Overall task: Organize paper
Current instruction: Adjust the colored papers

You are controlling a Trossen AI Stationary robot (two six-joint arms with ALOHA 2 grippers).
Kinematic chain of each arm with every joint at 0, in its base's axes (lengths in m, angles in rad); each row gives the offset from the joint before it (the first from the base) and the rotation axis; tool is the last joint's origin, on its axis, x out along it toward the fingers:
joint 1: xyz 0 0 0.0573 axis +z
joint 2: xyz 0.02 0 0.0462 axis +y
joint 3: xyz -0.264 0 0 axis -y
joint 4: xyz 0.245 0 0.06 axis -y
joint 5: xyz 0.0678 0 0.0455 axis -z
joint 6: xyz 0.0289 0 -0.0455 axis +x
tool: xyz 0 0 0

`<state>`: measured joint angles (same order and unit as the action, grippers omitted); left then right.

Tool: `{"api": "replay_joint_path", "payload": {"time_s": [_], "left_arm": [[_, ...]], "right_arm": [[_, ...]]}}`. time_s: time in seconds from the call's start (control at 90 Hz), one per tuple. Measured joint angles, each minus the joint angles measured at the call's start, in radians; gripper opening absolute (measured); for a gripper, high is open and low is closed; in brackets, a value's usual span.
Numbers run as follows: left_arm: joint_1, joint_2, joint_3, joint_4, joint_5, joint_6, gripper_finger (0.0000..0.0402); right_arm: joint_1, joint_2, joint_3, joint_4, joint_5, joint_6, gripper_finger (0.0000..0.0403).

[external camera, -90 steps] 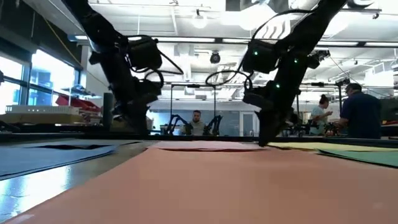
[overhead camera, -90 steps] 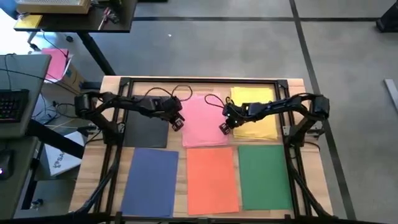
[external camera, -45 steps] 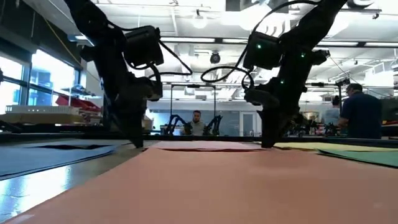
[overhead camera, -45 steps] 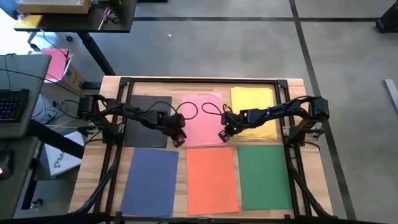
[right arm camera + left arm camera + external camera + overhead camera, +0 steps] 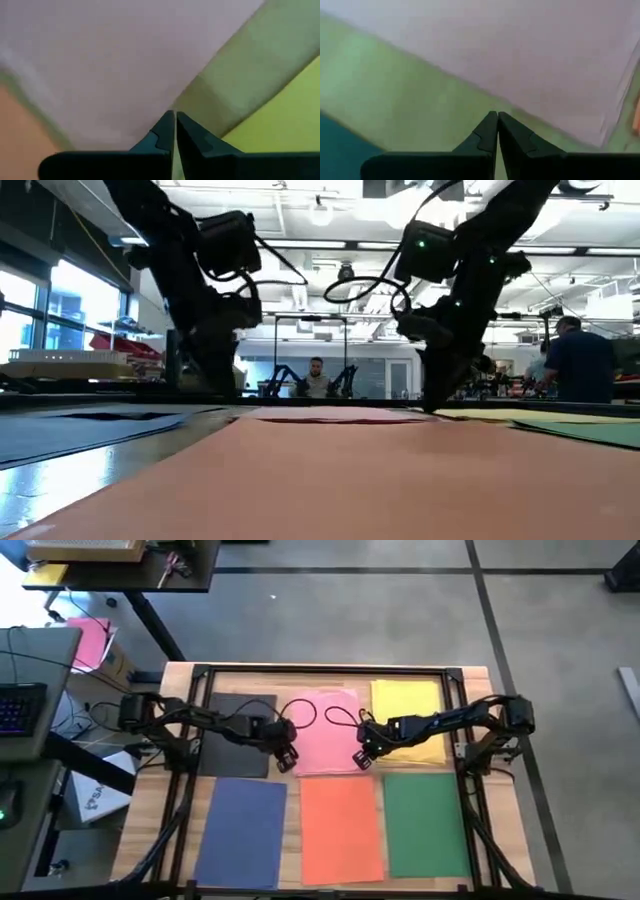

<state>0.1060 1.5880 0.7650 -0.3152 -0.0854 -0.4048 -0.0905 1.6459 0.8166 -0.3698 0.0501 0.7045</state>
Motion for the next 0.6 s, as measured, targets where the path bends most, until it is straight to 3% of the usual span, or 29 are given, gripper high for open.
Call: {"api": "replay_joint_path", "payload": {"time_s": [0.156,0.6], "left_arm": [[-0.069,0.026,0.0,0.006,0.085,-0.056,0.0],[-0.093,0.086,0.003,0.119,0.031,-0.06,0.0]], "right_arm": [[0.039,0.011,0.0,-0.014,-0.008,0.014,0.0],[0.045,0.059,0.003,0.042,-0.02,0.027,0.0]]}}
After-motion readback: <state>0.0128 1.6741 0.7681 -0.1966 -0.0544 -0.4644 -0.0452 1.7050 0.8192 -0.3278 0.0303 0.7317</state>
